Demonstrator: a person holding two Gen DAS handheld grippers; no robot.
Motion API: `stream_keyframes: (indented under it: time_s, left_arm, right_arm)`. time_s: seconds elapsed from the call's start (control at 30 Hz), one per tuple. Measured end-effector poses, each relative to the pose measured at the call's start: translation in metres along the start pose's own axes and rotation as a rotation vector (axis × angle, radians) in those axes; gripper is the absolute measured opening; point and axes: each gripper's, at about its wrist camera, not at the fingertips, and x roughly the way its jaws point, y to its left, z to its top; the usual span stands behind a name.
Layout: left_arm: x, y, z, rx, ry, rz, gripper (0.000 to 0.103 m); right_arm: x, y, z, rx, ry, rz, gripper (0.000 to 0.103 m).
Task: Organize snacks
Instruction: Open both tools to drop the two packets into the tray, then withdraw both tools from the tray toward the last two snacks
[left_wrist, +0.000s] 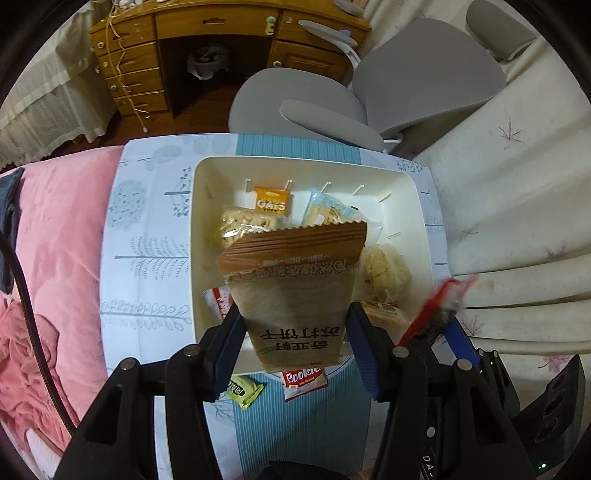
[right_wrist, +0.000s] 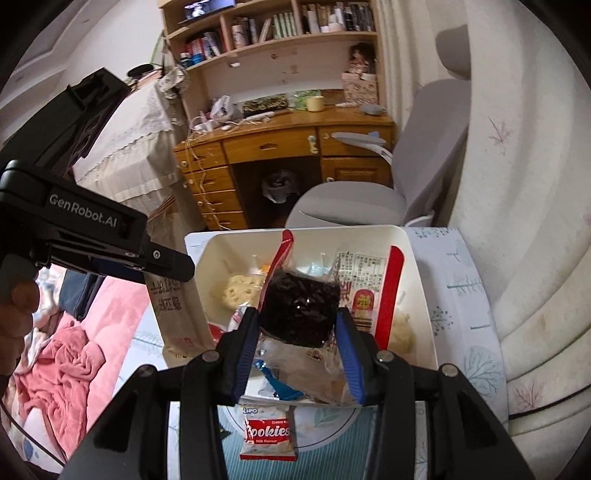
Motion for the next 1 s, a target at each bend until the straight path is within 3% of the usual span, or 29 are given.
stream_keyframes:
  time_s: [0.03, 0.1, 0.13, 0.2, 0.37, 0.53, 0.8, 1.0]
  left_arm:
    - [0.000, 0.000, 0.000, 0.005, -0.001, 0.002, 0.058]
    - [-0.001, -0.001, 0.000, 0.025, -0.012, 0.010, 0.079]
    - [-0.002, -0.002, -0.001, 0.031, -0.020, 0.011, 0.079]
    - [-0.007, -0.001, -0.003, 0.044, -0.030, 0.000, 0.079]
    - [-0.017, 0.011, -0.010, 0.042, -0.033, -0.015, 0.081]
    - [-0.025, 0.028, -0.025, 0.035, -0.040, -0.020, 0.081]
    - [-0.033, 0.053, -0.062, 0.026, -0.051, -0.014, 0.081]
    - [-0.046, 0.062, -0.098, 0.002, -0.091, -0.009, 0.081]
  right_arm:
    - [0.000, 0.000, 0.000, 0.004, 0.003, -0.004, 0.043]
    - [0.001, 0.000, 0.000, 0.017, 0.010, -0.012, 0.047]
    - [0.002, -0.001, 0.000, 0.025, 0.017, -0.016, 0.055]
    - [0.001, 0.000, -0.001, 0.040, 0.025, -0.013, 0.061]
    - [-0.003, 0.005, -0.003, 0.086, 0.044, -0.012, 0.063]
    - [-0.016, 0.016, -0.009, 0.114, 0.036, -0.021, 0.072]
    - [-0.029, 0.037, -0.028, 0.121, 0.059, -0.021, 0.074]
    - [-0.043, 0.046, -0.043, 0.135, 0.073, 0.033, 0.074]
